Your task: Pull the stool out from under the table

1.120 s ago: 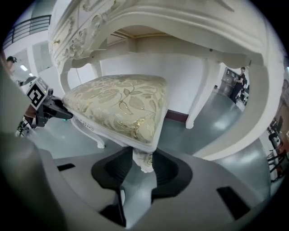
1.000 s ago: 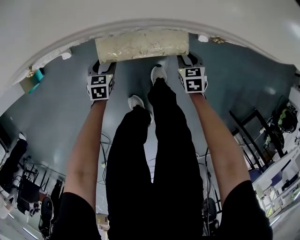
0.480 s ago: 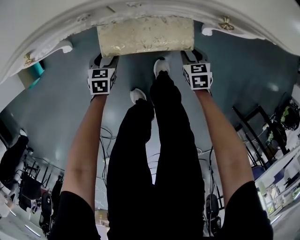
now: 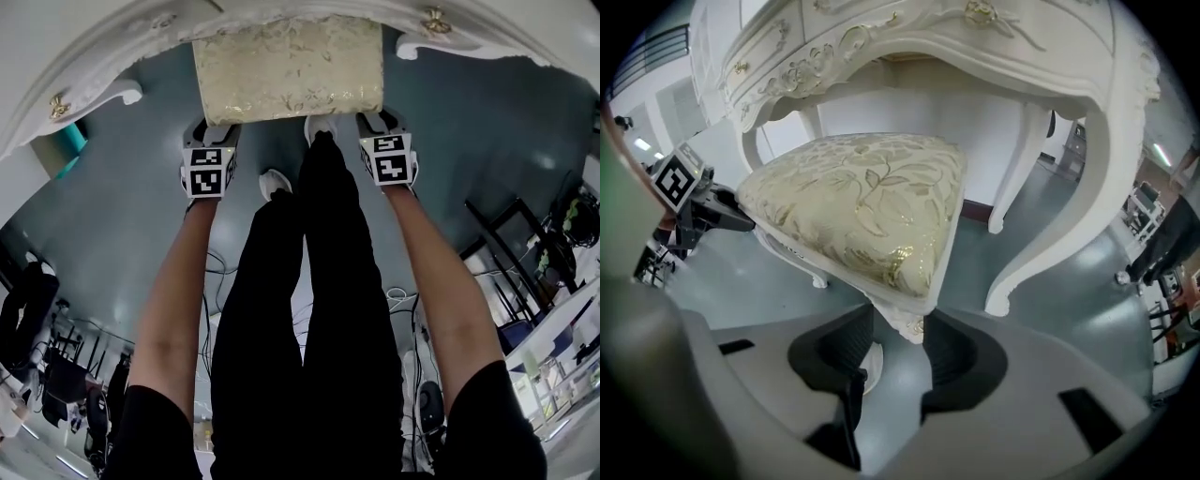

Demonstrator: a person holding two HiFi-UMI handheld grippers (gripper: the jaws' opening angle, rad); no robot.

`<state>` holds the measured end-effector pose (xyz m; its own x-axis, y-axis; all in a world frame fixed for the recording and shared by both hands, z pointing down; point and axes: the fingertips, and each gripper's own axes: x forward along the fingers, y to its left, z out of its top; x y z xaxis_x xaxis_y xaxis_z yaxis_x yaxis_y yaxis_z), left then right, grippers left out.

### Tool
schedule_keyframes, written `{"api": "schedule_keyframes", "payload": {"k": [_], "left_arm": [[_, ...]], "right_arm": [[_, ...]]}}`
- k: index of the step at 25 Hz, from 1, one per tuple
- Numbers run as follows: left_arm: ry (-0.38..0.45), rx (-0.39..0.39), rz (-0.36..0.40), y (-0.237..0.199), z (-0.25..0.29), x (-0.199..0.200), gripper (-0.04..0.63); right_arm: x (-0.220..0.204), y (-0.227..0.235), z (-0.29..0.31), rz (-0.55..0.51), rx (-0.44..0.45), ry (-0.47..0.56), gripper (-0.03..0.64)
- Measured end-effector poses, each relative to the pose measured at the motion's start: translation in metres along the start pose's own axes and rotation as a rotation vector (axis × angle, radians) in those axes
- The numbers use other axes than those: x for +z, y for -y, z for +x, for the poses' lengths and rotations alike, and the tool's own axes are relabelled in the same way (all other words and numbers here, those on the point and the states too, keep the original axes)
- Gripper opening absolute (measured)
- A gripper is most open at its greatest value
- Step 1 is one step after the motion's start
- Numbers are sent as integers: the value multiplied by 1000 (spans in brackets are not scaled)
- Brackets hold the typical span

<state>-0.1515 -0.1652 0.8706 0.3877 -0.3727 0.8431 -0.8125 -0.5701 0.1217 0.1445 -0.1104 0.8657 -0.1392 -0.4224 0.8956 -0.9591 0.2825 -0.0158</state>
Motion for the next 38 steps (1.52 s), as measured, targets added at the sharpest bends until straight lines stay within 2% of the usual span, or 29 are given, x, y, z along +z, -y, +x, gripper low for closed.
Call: {"api": "schedule_keyframes", "payload": {"k": [3, 8, 29, 30, 31, 32, 33, 34, 35, 36, 38], "left_arm": [[-4, 5, -14, 8, -7, -14, 268], [-14, -1, 5, 23, -19, -32, 268], [-94, -5, -68, 83, -67, -133, 268], [-98, -4, -66, 87, -69, -137, 268], [-106, -7, -51, 91, -71, -141, 268], [-117, -16, -25, 98, -73, -146, 267], [-129, -30, 4, 107, -73, -151, 251], [-133, -49, 27, 117, -73, -156, 233], [-123, -68, 37, 126, -72, -157, 226], [-107, -77, 36, 132, -71, -157, 230], [-81, -65, -8, 133, -74, -158, 230]], "right_arm": [[-16, -9, -7, -1, 5, -16, 164], [-41, -18, -20, -43, 18, -31, 164], [-133, -58, -54, 15, 36, -86, 184], [-138, -66, -57, -36, 68, -90, 184], [-141, -85, -61, -144, 126, -86, 128], [-142, -115, -65, -301, 195, -68, 48], [-139, -149, -68, -447, 251, -39, 48], [-131, -177, -69, -511, 280, -10, 48], [-121, -196, -68, -473, 289, 8, 49], [-113, -208, -67, -376, 290, 11, 44], [-107, -224, -68, -216, 301, 4, 54]]}}
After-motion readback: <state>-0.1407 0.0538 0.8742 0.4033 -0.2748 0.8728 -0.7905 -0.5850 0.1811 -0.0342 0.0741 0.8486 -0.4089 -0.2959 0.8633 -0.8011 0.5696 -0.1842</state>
